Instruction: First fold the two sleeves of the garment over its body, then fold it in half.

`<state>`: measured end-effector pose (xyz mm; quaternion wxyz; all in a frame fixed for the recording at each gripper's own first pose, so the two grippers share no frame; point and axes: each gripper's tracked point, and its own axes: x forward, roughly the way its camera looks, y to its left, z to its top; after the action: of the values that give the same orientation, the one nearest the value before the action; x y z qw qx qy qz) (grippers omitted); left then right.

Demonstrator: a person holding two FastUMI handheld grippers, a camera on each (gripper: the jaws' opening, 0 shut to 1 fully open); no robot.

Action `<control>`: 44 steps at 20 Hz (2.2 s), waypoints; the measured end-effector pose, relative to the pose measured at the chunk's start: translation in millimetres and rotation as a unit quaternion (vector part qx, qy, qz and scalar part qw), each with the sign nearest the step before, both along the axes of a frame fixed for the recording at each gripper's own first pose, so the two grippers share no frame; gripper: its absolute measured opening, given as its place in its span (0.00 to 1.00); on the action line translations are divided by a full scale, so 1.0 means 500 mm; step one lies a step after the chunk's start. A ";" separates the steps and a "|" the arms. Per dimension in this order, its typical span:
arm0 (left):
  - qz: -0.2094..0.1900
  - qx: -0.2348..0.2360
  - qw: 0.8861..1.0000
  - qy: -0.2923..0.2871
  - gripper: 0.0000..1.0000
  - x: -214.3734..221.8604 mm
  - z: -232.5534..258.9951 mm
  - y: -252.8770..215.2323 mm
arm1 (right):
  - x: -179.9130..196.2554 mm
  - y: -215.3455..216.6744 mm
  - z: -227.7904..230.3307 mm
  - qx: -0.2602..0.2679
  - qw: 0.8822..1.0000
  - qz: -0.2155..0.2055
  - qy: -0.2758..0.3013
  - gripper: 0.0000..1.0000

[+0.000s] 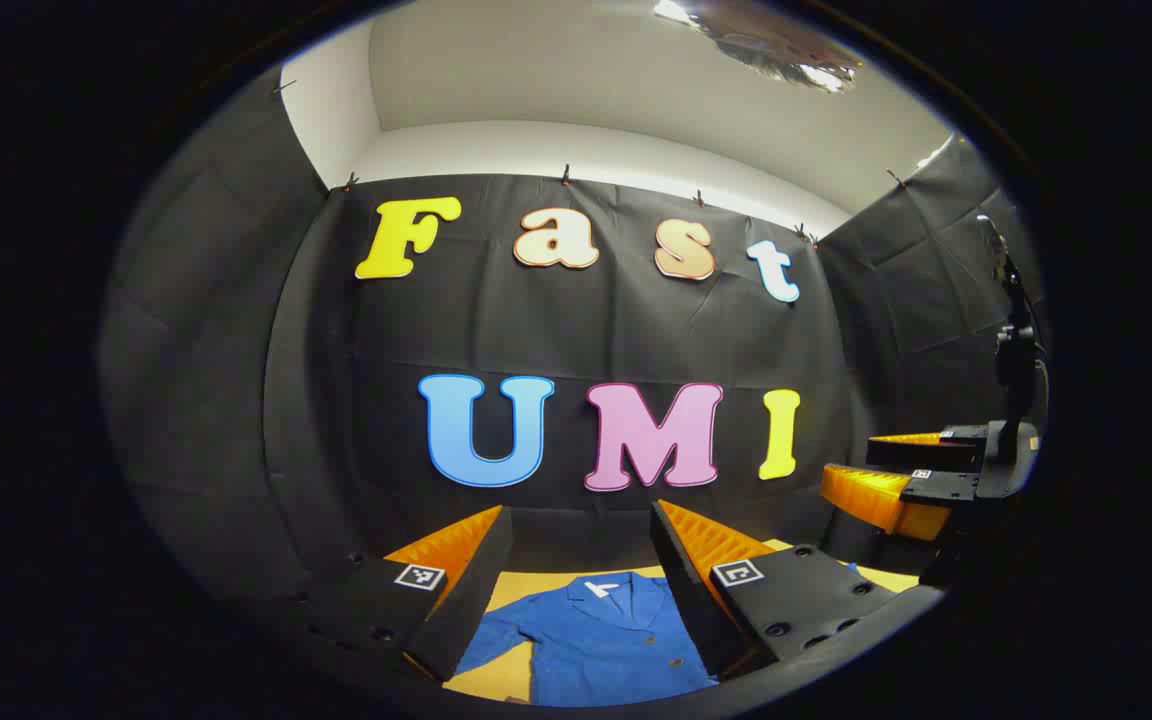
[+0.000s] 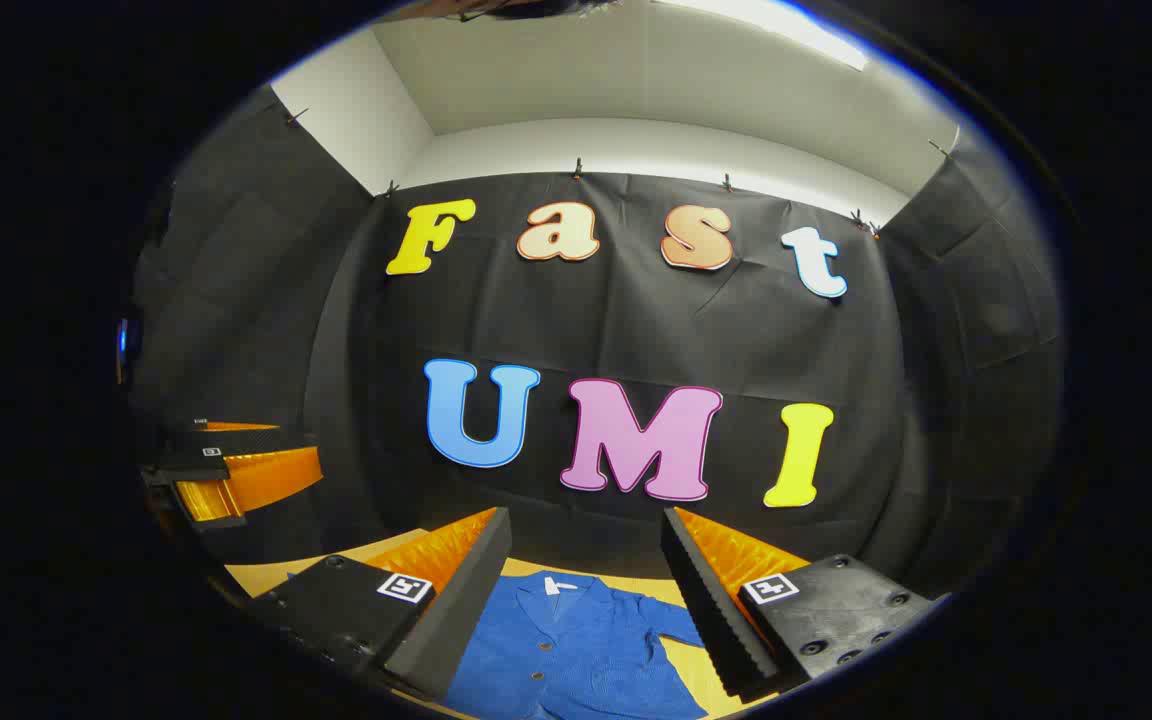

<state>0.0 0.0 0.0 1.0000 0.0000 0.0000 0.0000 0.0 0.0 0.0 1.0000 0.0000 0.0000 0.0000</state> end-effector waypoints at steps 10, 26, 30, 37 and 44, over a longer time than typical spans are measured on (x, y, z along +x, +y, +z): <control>-0.006 0.024 1.000 -0.006 0.79 0.003 -0.004 -0.021 | -0.020 -0.009 0.001 -0.013 1.000 0.000 0.002 0.96; -0.016 0.008 1.000 0.009 0.79 0.032 -0.035 -0.022 | 0.031 -0.033 -0.077 0.000 0.999 -0.019 0.040 0.96; -0.017 0.026 0.999 0.029 0.79 0.042 -0.044 -0.025 | 0.084 -0.066 -0.179 0.009 0.994 -0.016 0.104 0.96; 0.005 0.031 0.999 0.044 0.79 0.070 -0.059 -0.040 | 0.175 -0.224 -0.416 0.004 0.971 -0.039 0.235 0.96; 0.072 0.028 0.993 0.093 0.79 0.118 -0.105 -0.034 | 0.188 -0.478 -0.660 0.008 0.922 -0.119 0.367 0.97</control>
<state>58.8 -17.2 -52.4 0.9927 0.0278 0.0932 0.0718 93.9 -239.1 -329.8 0.9223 0.0075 0.3675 -0.1194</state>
